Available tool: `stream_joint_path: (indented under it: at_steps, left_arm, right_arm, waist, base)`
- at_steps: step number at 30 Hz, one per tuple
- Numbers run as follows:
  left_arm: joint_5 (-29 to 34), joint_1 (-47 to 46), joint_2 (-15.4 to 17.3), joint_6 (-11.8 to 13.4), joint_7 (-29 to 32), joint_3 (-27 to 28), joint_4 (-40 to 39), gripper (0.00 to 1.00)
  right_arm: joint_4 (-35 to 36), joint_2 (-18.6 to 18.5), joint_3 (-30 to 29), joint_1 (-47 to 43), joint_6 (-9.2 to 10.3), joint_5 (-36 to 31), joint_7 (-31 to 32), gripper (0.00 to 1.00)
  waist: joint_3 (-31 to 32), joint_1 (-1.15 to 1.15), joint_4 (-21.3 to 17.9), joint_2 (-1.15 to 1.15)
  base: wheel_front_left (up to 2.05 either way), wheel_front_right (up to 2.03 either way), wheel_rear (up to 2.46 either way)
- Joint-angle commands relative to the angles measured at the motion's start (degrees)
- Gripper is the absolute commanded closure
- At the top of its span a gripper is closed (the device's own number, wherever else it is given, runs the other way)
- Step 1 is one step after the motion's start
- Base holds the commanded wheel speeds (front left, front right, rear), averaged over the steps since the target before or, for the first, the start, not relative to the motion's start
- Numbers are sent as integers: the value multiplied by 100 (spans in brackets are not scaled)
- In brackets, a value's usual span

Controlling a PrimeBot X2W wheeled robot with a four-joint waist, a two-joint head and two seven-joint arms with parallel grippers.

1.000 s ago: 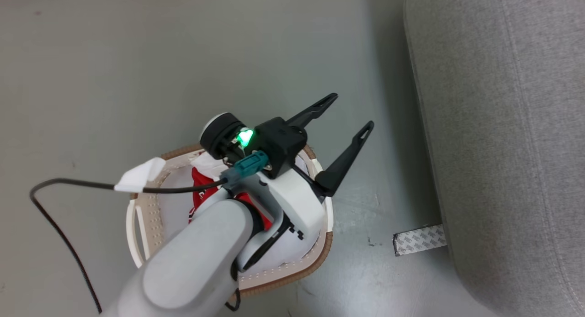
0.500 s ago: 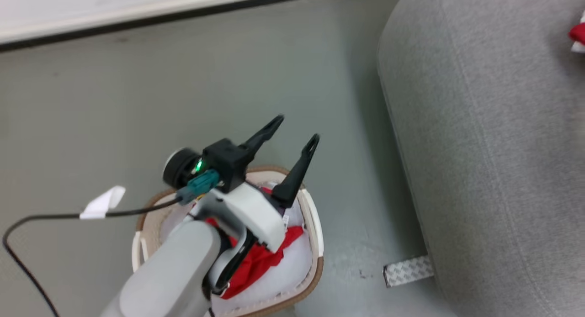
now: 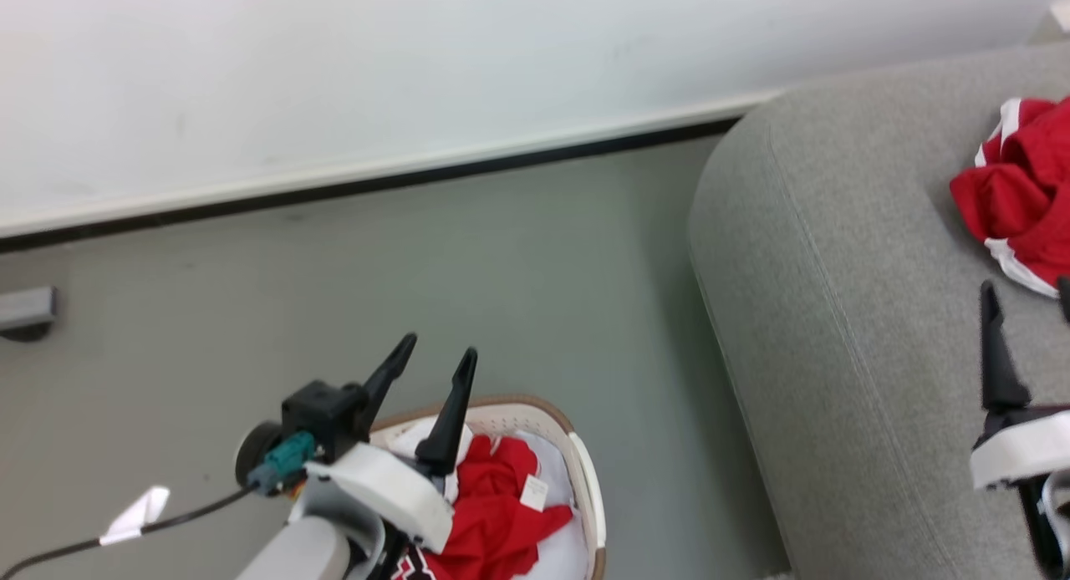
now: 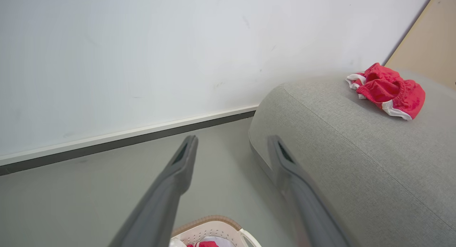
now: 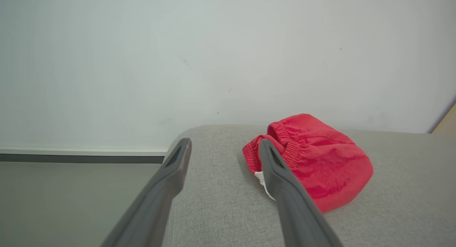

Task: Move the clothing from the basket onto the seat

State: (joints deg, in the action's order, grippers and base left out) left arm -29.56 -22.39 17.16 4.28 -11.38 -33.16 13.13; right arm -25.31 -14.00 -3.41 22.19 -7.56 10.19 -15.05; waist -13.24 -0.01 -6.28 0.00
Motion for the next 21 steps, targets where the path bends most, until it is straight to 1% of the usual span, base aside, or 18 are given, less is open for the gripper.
stream_joint_path:
  at_steps: [1, 9, 13, 19, 21]
  left_arm:
    - [3, 131, 13, 32, -67, 18, 59, 0]
    - [31, 788, -86, 207, -343, 199, 383, 0]
    - [109, 1086, -121, 315, -379, 414, 410, 0]
    - [424, 1569, -287, 289, -380, 917, 162, 0]
    - [543, 1700, -334, 237, -381, 1067, 143, 0]
  right_arm:
    - [89, 25, 24, -163, 14, 14, -18, 0]
    - [477, 479, 273, -1018, 14, 25, -11, 0]
    - [617, 714, 343, -1329, 14, 1, -10, 0]
    - [696, 918, 337, -1686, 14, -61, -10, 0]
    - [692, 972, 343, -1798, 14, -35, -10, 0]
  waist:
    - [309, 1, 177, 0]
    - [924, 1, 427, 0]
    - [1074, 1, 476, 0]
    - [1275, 1, 540, 0]
    - [1305, 1, 545, 0]
  base:
    - [0, 0, 0]
    - [0, 0, 0]
    - [0, 0, 0]
    - [0, 0, 0]
    - [0, 0, 0]
